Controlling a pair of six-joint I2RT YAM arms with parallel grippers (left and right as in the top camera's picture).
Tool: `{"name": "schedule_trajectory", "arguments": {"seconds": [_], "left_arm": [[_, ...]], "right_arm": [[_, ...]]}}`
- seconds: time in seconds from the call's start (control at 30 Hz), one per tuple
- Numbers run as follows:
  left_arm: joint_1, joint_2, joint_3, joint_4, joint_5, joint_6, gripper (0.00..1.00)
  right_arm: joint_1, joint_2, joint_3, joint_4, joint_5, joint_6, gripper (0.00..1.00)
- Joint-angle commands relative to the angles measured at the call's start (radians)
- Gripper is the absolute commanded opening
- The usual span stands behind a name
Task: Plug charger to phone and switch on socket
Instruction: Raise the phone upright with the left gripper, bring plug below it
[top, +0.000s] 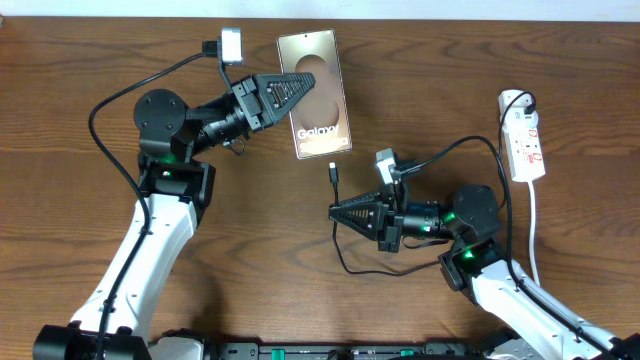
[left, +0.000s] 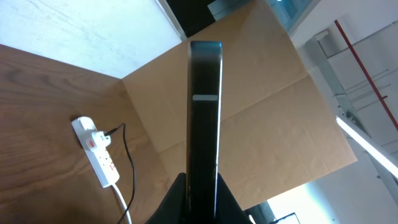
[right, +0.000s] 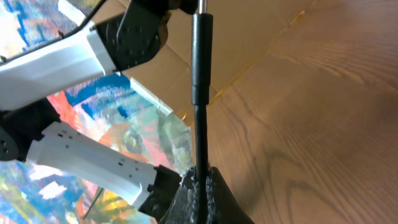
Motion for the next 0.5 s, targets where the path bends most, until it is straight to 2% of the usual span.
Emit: {"name": "schedule_trajectory", "arguments": {"seconds": [0.0, 0.47], "left_arm": [[-0.001, -0.008, 0.022, 0.016, 0.012, -0.013, 0.07], [-0.002, -0.008, 0.022, 0.016, 0.009, -0.013, 0.08]], "right_arm": [[0.003, -0.003, -0.005, 0.026, 0.039, 0.061, 0.01], [0.07, -0.003, -0.005, 0.092, 0.107, 0.094, 0.01]]}}
